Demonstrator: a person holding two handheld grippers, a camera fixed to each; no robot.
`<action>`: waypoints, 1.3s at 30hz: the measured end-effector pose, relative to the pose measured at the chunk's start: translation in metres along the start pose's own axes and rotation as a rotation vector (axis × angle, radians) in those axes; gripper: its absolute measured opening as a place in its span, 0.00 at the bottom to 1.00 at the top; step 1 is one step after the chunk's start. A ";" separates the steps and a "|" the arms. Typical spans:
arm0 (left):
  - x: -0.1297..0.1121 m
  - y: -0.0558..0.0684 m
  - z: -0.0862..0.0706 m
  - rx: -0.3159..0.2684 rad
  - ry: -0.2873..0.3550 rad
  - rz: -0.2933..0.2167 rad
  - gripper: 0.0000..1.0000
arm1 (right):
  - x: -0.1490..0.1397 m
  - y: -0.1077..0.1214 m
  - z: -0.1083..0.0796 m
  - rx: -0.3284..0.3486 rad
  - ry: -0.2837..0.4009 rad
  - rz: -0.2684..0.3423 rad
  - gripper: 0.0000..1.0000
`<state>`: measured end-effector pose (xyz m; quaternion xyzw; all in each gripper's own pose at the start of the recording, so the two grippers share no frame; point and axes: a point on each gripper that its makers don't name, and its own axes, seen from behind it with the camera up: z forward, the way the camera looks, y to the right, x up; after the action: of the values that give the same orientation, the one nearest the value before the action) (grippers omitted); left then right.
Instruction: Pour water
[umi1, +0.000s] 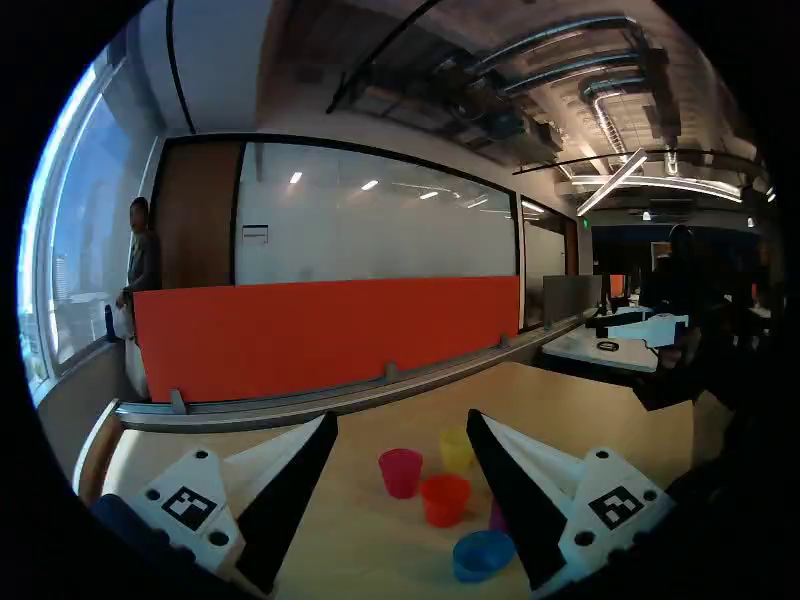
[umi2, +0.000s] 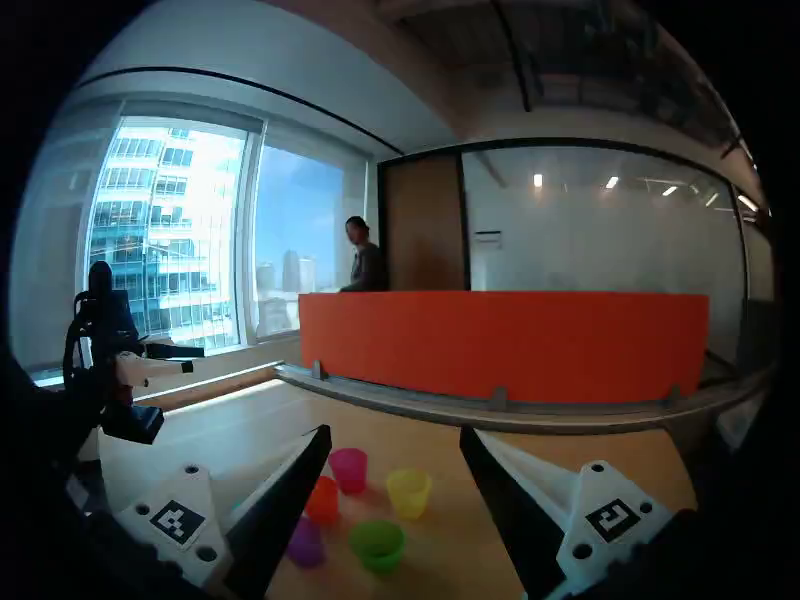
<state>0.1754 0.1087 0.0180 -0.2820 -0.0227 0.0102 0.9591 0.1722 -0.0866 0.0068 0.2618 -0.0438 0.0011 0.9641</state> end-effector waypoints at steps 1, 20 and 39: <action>0.000 0.001 0.000 -0.005 0.000 0.000 0.96 | 0.000 -0.002 0.000 0.006 0.000 0.001 1.00; -0.013 0.015 0.001 -0.089 -0.055 0.033 0.96 | -0.009 -0.016 0.006 0.064 -0.057 -0.024 1.00; -0.056 0.025 0.003 -0.170 -0.183 0.074 0.96 | -0.046 -0.010 0.008 0.084 -0.198 -0.047 1.00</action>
<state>0.1191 0.1293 0.0044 -0.3606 -0.1006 0.0694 0.9247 0.1258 -0.0986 0.0048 0.3016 -0.1326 -0.0454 0.9431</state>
